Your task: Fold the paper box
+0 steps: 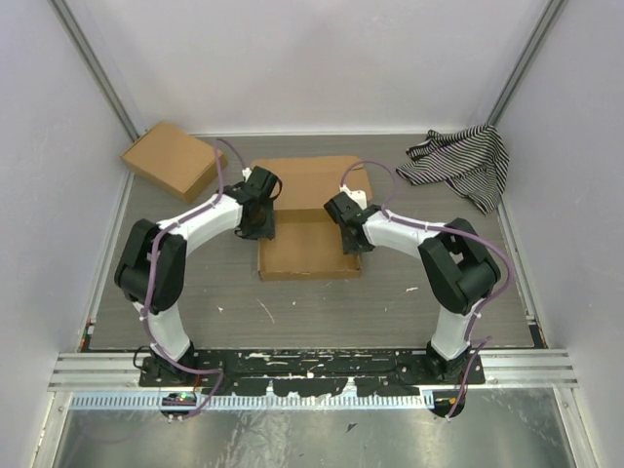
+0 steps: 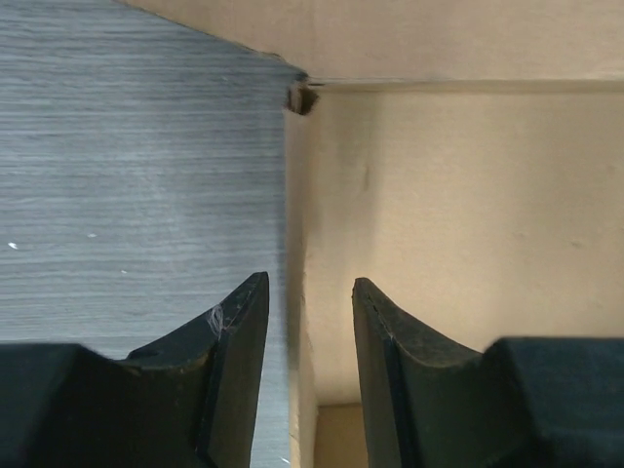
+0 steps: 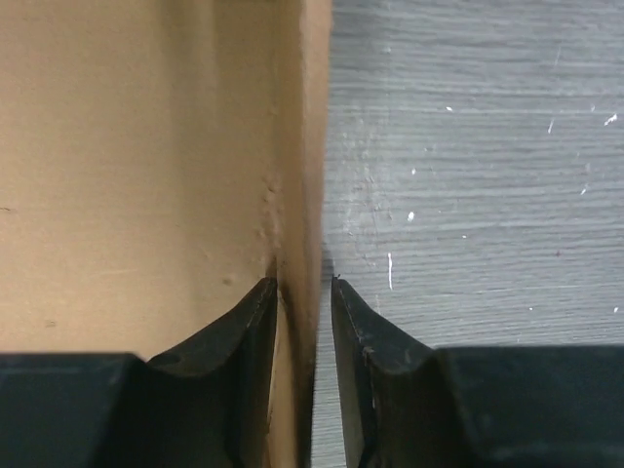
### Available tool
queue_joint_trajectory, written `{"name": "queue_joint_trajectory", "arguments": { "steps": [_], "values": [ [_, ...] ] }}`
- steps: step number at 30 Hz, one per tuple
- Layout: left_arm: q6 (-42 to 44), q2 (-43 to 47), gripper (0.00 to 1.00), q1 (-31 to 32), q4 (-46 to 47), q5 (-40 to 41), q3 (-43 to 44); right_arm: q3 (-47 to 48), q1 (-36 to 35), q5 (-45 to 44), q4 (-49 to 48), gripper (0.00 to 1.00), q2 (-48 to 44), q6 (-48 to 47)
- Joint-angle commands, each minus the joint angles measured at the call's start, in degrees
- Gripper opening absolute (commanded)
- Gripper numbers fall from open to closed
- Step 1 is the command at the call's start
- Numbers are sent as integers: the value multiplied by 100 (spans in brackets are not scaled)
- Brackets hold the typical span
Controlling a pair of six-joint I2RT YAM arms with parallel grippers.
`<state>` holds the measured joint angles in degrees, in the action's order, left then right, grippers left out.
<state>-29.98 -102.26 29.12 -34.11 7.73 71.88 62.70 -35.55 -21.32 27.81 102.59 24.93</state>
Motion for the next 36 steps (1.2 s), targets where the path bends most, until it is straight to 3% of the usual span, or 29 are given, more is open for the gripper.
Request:
{"name": "queue_joint_trajectory", "arguments": {
  "steps": [1,4,6,8,10,12,16,17,18,19,23,24,30,34,36],
  "values": [
    [228,-281,46,-3,-407,704,331,466,-31,-334,521,34,376,163],
    [240,-311,39,9,-447,845,326,519,-31,-373,541,20,471,283],
    [222,-240,27,10,-383,849,230,515,-29,-330,572,4,437,350],
    [196,-139,7,8,-308,788,101,467,-26,-257,564,1,368,408],
    [162,-13,0,6,-217,689,-43,399,-32,-133,554,1,269,436],
    [138,125,0,6,-136,616,-191,292,-33,-14,524,4,115,467],
    [121,378,0,6,-155,537,-377,135,-32,141,527,38,-321,482],
    [128,437,2,6,-184,512,-396,115,-38,152,544,49,-470,485],
    [136,488,12,6,-198,484,-417,94,-37,161,550,59,-612,492],
    [145,546,29,7,-213,459,-426,94,-35,159,552,66,-778,491],
    [193,789,84,-10,-174,459,-405,405,133,236,565,74,-1232,324],
    [207,847,88,-38,-113,399,-388,509,239,356,508,75,-1320,286],
    [253,723,88,-610,-4,-238,128,1555,1159,1328,306,78,-1028,-221],
    [115,244,75,-1397,81,-756,549,2111,1816,2013,190,78,-424,-294],
    [65,-35,73,-1627,93,-885,809,2355,2048,2287,117,77,-82,-317]
  ]
}}
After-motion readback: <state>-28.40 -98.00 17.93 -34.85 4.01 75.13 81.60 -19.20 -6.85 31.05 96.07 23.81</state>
